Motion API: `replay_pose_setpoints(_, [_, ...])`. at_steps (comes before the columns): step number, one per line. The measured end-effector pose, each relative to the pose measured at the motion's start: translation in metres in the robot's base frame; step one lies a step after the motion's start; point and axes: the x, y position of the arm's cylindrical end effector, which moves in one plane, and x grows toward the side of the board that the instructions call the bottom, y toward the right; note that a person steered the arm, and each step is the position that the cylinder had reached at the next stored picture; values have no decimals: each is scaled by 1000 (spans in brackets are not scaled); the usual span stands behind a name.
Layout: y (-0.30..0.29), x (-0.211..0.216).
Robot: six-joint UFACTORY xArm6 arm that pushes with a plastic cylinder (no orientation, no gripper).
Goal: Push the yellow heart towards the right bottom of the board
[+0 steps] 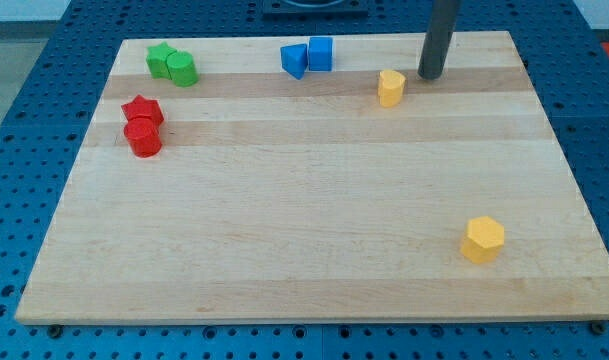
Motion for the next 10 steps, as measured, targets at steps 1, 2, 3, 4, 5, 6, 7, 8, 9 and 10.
replay_pose_setpoints(1, [-20, -3])
replay_pose_setpoints(2, [-41, -3])
replay_pose_setpoints(3, [-58, 2])
replay_pose_setpoints(4, [-60, 16])
replay_pose_setpoints(5, [-60, 31])
replay_pose_setpoints(6, [-60, 50])
replay_pose_setpoints(7, [-60, 73])
replay_pose_setpoints(8, [-60, 96])
replay_pose_setpoints(9, [-58, 98])
replay_pose_setpoints(10, [-48, 98])
